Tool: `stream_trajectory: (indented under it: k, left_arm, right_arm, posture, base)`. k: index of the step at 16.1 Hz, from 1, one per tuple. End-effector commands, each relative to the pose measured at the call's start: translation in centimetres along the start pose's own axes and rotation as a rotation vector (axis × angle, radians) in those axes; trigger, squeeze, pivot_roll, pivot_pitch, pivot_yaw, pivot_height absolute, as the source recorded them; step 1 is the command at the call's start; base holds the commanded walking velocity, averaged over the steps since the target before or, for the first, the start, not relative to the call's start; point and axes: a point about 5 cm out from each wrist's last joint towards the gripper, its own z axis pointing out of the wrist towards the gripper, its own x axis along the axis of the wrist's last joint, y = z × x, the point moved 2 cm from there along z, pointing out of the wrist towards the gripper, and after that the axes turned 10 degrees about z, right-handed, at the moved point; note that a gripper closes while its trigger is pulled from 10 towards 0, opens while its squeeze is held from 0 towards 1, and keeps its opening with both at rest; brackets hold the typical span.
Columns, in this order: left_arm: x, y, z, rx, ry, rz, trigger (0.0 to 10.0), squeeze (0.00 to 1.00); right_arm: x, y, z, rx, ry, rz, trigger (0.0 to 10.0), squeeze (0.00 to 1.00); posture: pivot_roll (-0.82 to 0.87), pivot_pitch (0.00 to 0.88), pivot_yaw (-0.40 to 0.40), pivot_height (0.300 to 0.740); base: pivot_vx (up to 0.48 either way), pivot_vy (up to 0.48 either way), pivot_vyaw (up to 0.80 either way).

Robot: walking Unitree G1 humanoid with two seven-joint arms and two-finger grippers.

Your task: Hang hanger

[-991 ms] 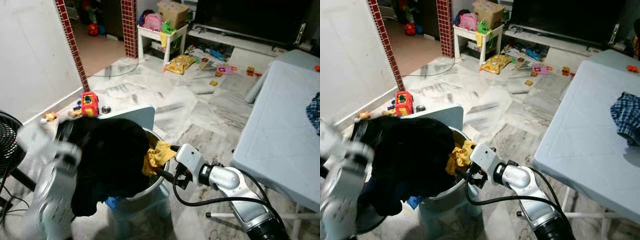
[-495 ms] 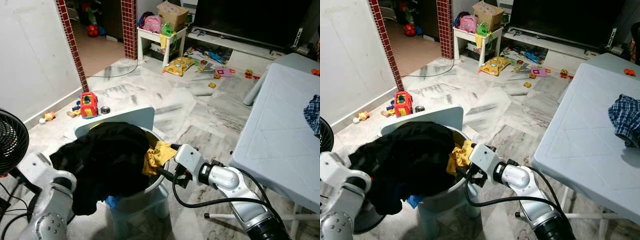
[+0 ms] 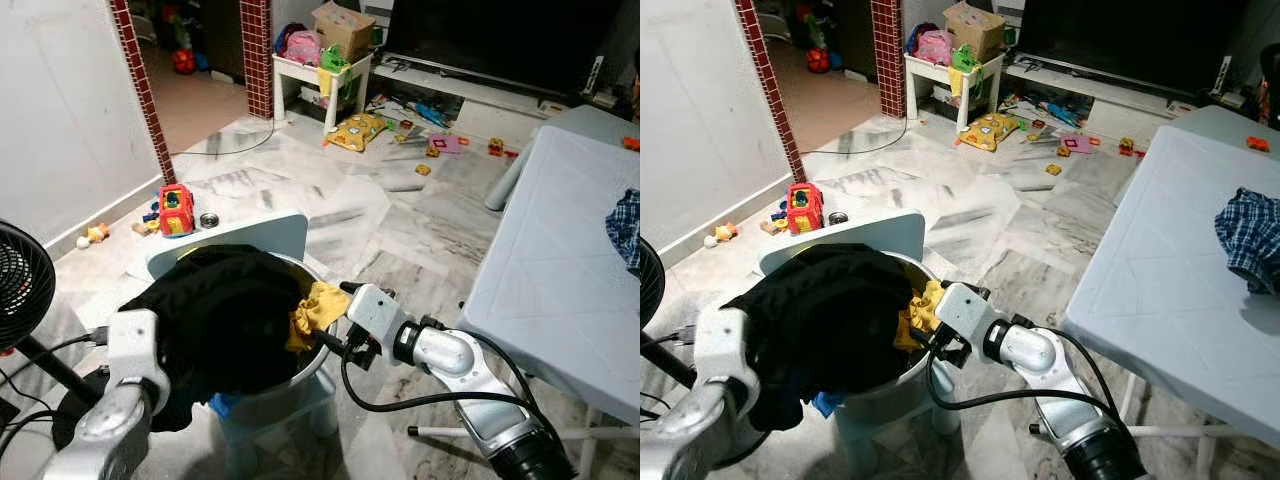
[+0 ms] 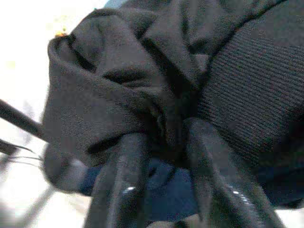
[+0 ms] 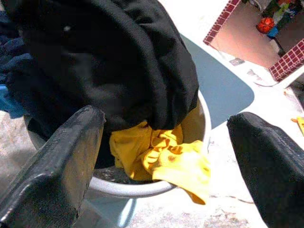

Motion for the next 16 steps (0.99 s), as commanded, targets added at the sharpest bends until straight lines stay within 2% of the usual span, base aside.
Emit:
stream_trajectory:
  k: [1, 3, 4, 6, 10, 11, 15, 16]
  left_arm:
    - [0.2, 0.3, -0.2, -0.015, 0.021, 0.065, 10.0, 1.00]
    - [0.2, -0.1, -0.4, 0.002, 0.034, 0.056, 10.0, 1.00]
    - [0.9, -0.7, -0.6, 0.072, 0.084, 0.047, 10.0, 1.00]
    - [1.4, -1.0, -0.9, 0.106, 0.122, 0.075, 10.0, 1.00]
    - [1.1, -0.5, -1.6, 0.047, 0.131, 0.234, 10.0, 1.00]
    - [1.2, -0.8, -2.1, 0.057, 0.169, 0.347, 10.0, 1.00]
    - [1.1, -0.4, -3.4, 0.070, 0.254, 0.415, 10.0, 1.00]
    - [1.0, -0.5, -3.5, 0.085, 0.257, 0.410, 10.0, 1.00]
  right_arm:
    - [0.1, 0.5, 0.0, -0.012, -0.003, -0.013, 10.0, 0.00]
    - [0.1, 0.5, 0.1, -0.015, 0.001, -0.016, 10.0, 0.00]
    - [0.1, 0.5, 0.1, -0.016, 0.002, -0.018, 10.0, 0.00]
    - [0.1, 0.5, 0.2, -0.016, 0.003, -0.030, 10.0, 0.00]
    - [0.1, 0.8, 0.2, -0.022, 0.005, -0.039, 10.0, 0.00]
    - [0.2, 0.9, 0.2, -0.023, 0.005, -0.040, 10.0, 0.00]
    - [0.2, 0.8, 0.5, -0.018, 0.010, -0.051, 10.0, 0.00]
    - [0.2, 0.9, 0.5, -0.018, 0.010, -0.052, 10.0, 0.00]
  posture:
    - [-0.05, 0.014, -0.031, 0.740]
    - [-0.05, 0.013, -0.030, 0.740]
    - [-0.05, 0.013, -0.029, 0.740]
    - [-0.05, 0.012, -0.031, 0.740]
    - [-0.05, 0.012, -0.034, 0.740]
    - [-0.04, 0.012, -0.038, 0.740]
    - [-0.03, 0.010, -0.035, 0.740]
    - [-0.03, 0.009, -0.035, 0.740]
  base:
    - [0.000, 0.000, 0.00]
    - [0.000, 0.000, 0.00]
    - [0.000, 0.000, 0.00]
    - [0.000, 0.000, 0.00]
    - [0.000, 0.000, 0.00]
    - [0.000, 0.000, 0.00]
    - [0.000, 0.000, 0.00]
    - [0.000, 0.000, 0.00]
